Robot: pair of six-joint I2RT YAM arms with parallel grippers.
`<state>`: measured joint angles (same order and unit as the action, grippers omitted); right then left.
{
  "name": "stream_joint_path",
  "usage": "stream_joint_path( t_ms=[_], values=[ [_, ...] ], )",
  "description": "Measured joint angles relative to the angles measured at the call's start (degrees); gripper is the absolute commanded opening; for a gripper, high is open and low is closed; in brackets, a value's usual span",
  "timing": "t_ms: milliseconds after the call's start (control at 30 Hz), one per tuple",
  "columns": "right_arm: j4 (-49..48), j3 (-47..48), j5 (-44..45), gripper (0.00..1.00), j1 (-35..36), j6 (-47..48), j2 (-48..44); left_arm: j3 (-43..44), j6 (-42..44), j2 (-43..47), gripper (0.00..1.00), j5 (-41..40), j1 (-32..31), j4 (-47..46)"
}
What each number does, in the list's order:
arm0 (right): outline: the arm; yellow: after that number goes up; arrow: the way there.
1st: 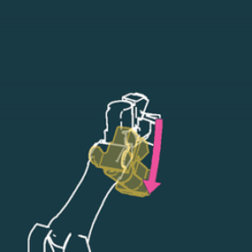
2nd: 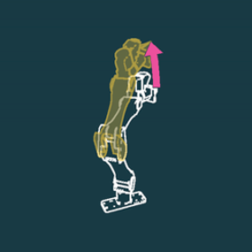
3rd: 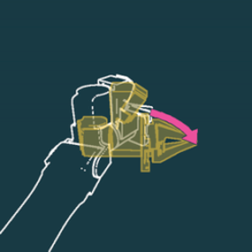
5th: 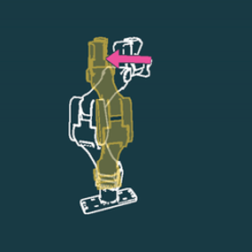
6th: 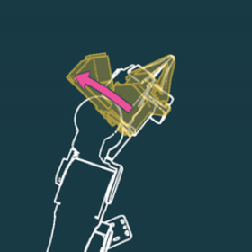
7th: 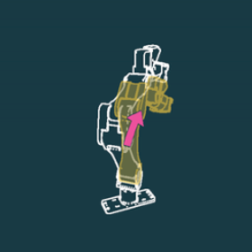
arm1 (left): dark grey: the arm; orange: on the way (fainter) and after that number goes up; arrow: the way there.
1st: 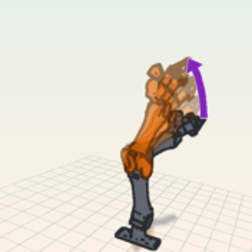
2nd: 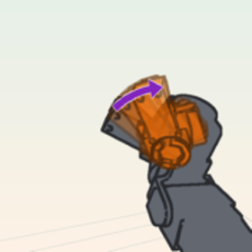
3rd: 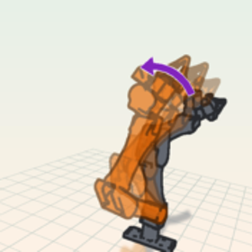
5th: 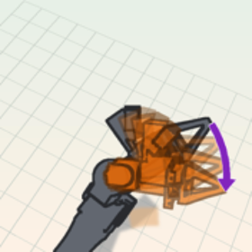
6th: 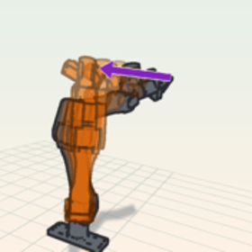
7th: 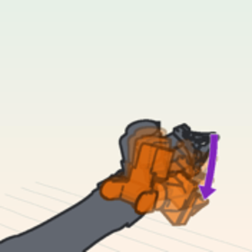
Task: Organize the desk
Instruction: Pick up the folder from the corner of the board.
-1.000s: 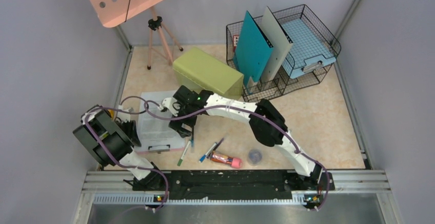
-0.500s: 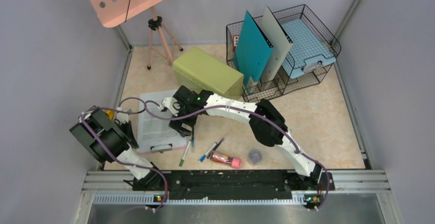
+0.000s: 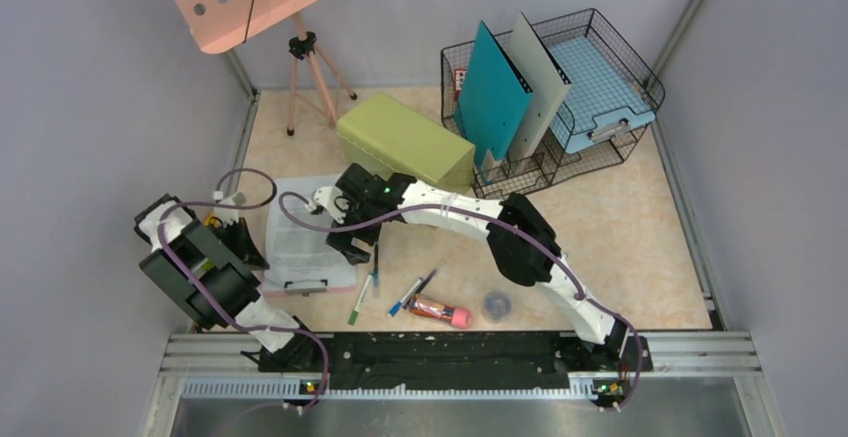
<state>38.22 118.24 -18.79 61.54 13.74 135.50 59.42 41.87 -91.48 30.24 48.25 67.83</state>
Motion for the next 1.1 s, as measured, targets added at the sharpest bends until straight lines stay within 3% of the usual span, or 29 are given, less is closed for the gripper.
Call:
stream_joint_path(
  t_ms=[500, 900, 1100],
  values=[
    [-0.37, 0.00, 0.52, 0.88, -0.35, -1.42, -0.02, 1.25, -0.17, 1.49, 0.00, 1.53, 0.04, 0.04],
    [-7.65, -1.57, -9.20, 0.89, -0.55, -5.86, -0.31, 6.38, -4.96, 5.51, 0.00, 6.10, 0.04, 5.07],
    [-8.13, -1.55, -8.22, 0.89, 0.04, -4.26, -0.63, 9.16, -8.76, 6.58, 0.00, 8.59, 0.04, 7.45]
  ],
)
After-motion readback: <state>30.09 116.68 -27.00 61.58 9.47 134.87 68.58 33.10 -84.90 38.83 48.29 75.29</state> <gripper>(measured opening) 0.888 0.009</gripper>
